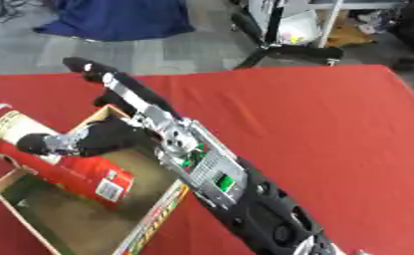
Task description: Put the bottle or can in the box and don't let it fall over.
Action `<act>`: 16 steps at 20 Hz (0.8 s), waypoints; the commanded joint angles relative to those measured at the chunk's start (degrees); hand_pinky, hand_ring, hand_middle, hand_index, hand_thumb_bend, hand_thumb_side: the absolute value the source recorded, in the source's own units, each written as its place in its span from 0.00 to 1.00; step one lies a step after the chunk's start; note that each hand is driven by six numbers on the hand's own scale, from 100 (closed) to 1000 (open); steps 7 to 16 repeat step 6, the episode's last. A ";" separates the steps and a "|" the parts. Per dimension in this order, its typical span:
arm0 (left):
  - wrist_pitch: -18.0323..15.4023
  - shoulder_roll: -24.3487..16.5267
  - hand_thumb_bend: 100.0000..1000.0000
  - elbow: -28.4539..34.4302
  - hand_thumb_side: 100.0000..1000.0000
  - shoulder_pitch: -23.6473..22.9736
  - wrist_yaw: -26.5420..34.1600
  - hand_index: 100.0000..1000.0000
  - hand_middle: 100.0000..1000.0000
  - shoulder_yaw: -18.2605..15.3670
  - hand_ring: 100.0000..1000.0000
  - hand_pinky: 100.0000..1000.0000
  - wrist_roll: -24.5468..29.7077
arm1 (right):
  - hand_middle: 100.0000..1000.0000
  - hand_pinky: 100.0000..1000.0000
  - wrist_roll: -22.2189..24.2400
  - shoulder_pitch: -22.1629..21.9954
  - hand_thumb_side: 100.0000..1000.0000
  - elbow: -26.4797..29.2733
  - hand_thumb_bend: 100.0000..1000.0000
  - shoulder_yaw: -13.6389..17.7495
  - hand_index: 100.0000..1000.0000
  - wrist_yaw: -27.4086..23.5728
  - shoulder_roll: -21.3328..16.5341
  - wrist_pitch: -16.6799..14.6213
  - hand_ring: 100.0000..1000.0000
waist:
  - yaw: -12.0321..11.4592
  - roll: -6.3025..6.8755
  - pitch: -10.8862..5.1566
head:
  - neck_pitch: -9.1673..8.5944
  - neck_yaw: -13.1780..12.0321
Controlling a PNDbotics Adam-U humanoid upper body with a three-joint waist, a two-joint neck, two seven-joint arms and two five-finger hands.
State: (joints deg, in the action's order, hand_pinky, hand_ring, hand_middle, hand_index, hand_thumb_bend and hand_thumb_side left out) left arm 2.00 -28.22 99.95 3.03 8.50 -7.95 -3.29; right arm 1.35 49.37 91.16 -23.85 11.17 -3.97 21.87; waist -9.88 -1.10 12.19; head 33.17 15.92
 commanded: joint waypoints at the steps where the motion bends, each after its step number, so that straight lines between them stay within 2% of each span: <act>1: -0.13 -1.47 0.01 0.74 0.93 0.05 -0.18 0.79 0.80 -0.50 0.88 0.86 -0.04 | 0.86 0.73 -2.63 0.66 0.24 2.72 0.71 1.63 0.90 -2.89 -1.43 1.38 0.94 | 0.06 0.61 -1.12 | -0.33 -0.29; 6: -0.20 -1.56 0.01 0.71 0.93 -0.27 -0.21 0.79 0.80 -0.67 0.88 0.86 -0.32 | 0.84 0.71 -5.14 0.39 0.22 5.99 0.69 4.67 0.88 -5.80 -5.28 2.23 0.90 | 0.60 0.81 -1.37 | -0.14 -0.74; 16: -0.20 -1.56 0.01 0.71 0.93 -0.27 -0.21 0.79 0.80 -0.67 0.88 0.86 -0.32 | 0.84 0.71 -5.14 0.39 0.22 5.99 0.69 4.67 0.88 -5.80 -5.28 2.23 0.90 | 0.60 0.81 -1.37 | -0.14 -0.74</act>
